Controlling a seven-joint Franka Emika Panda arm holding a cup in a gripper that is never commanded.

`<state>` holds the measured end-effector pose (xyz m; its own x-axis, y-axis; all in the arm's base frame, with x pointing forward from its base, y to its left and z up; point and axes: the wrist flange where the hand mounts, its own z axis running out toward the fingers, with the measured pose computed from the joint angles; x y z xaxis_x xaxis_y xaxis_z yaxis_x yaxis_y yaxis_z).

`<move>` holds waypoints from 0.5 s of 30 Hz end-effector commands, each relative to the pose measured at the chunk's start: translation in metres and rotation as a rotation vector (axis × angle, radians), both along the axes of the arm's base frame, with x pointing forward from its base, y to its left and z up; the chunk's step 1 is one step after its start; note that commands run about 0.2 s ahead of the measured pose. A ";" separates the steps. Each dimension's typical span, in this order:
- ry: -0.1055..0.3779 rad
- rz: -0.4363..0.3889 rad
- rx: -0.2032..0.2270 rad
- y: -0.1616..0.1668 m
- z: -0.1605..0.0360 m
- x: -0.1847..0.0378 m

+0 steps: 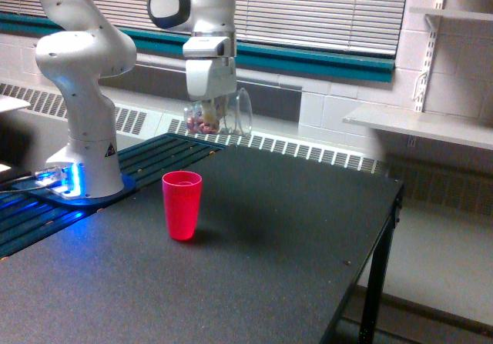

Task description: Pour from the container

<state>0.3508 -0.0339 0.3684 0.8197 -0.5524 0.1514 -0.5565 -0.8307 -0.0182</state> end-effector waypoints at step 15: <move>0.055 -0.051 -0.012 -0.028 -0.012 -0.040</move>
